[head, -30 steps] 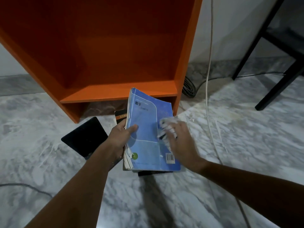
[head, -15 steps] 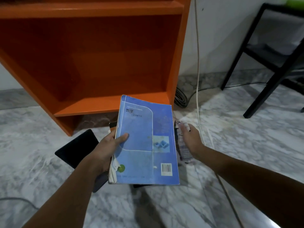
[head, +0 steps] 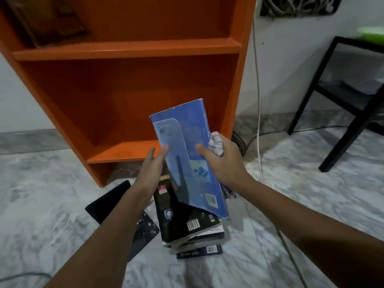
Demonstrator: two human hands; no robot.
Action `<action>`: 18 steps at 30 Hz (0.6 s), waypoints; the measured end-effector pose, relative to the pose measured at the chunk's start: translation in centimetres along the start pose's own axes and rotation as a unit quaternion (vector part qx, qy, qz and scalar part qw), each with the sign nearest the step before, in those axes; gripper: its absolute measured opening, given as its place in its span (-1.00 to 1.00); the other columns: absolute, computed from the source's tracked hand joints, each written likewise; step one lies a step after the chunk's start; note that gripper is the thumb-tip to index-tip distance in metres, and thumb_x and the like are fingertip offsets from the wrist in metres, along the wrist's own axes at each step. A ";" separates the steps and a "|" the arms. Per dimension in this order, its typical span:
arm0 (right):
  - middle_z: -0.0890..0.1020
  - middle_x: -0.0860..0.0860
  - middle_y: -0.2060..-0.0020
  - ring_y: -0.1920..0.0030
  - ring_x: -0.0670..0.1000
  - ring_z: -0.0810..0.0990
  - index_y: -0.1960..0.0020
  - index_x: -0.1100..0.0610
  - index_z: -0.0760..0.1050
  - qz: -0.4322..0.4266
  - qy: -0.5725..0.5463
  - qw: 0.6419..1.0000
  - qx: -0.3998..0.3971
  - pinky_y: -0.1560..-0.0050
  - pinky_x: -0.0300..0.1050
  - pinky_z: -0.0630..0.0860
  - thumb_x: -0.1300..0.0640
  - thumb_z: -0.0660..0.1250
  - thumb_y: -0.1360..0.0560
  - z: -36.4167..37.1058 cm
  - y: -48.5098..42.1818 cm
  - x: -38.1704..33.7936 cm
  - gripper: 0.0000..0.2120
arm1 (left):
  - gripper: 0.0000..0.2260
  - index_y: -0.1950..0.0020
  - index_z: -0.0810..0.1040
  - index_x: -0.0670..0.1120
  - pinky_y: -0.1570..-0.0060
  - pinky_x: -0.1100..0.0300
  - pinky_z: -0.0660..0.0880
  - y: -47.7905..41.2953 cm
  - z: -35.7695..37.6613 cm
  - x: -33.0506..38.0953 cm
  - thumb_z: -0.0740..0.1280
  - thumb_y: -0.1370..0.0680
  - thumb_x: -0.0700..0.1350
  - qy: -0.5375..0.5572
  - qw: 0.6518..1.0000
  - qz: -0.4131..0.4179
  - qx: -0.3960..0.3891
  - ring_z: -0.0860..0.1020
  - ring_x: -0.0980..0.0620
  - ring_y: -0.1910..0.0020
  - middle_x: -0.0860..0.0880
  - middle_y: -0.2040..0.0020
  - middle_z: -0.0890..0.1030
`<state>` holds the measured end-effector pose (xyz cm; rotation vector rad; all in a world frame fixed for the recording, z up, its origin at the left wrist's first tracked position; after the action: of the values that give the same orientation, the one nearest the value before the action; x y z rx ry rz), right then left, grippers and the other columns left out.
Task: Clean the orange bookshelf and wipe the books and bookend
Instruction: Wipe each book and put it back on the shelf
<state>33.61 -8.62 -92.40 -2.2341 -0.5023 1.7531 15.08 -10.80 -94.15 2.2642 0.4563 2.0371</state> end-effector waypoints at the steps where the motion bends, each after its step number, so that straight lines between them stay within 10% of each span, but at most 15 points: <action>1: 0.52 0.11 0.26 0.25 0.08 0.51 0.14 0.22 0.42 -0.062 0.055 0.997 0.005 0.21 0.07 0.50 0.06 0.37 -0.55 0.5 0.1 -1.0 -0.75 | -0.17 -0.61 0.06 0.12 -0.46 -0.24 0.11 0.2 0.0 1.3 0.13 -0.43 0.46 0.023 1.000 0.012 -0.012 0.14 -0.11 -0.56 0.02 -0.61 0.11; 4: 0.50 -0.01 0.15 0.18 -0.11 0.47 0.02 0.13 0.48 -0.178 0.149 0.972 0.044 0.19 -0.32 0.41 0.16 0.37 -0.55 2.2 1.3 -3.0 -0.93 | 0.03 -0.57 0.23 0.11 -0.38 -0.36 0.26 0.6 -0.5 4.4 0.22 -0.21 0.60 0.204 0.972 -0.023 -0.111 0.26 -0.24 -0.51 -0.11 -0.57 0.24; 7: 0.56 0.06 -0.03 -0.06 0.06 0.58 -0.17 0.15 0.54 -0.197 0.221 0.955 0.025 0.04 -0.09 0.59 0.09 0.33 -0.52 4.8 2.6 -1.8 -0.75 | 0.06 -0.46 0.39 -0.02 -0.16 -0.30 0.51 1.4 -1.3 6.0 0.47 -0.09 0.49 0.257 0.941 -0.054 -0.215 0.50 -0.32 -0.32 -0.22 -0.39 0.48; 12: 0.53 0.04 -0.15 -0.12 0.10 0.57 -0.23 0.10 0.47 -0.156 0.243 0.957 -0.028 0.08 0.04 0.62 0.06 0.36 -0.46 8.6 5.0 1.2 -0.64 | -0.63 -0.26 0.53 -0.23 -0.03 -0.16 0.58 1.1 -2.1 2.6 0.33 -0.58 0.01 0.138 0.986 -0.058 -0.076 0.64 -0.22 -0.05 -0.27 -0.16 0.63; 18: 0.43 0.00 -0.23 -0.21 0.07 0.43 -0.36 -0.06 0.35 -0.139 0.214 0.953 -0.163 -0.07 -0.05 0.48 -0.02 0.23 -0.51 11.2 7.6 4.2 -0.58 | -0.60 -0.23 0.56 -0.15 -0.05 -0.10 0.55 1.6 -4.9 -2.4 0.06 -0.70 0.08 0.205 0.975 -0.089 0.016 0.64 -0.19 -0.08 -0.21 -0.11 0.68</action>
<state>24.50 -13.86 -101.89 -2.5104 -1.0011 1.0667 10.35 -13.68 -95.50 1.7340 0.6912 2.4102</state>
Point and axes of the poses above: each hand's wrist, its own y-axis away from the middle knuckle, its own z-axis out of the palm, x = y × z, the point moved 3 cm from there along -y, towards the middle knuckle
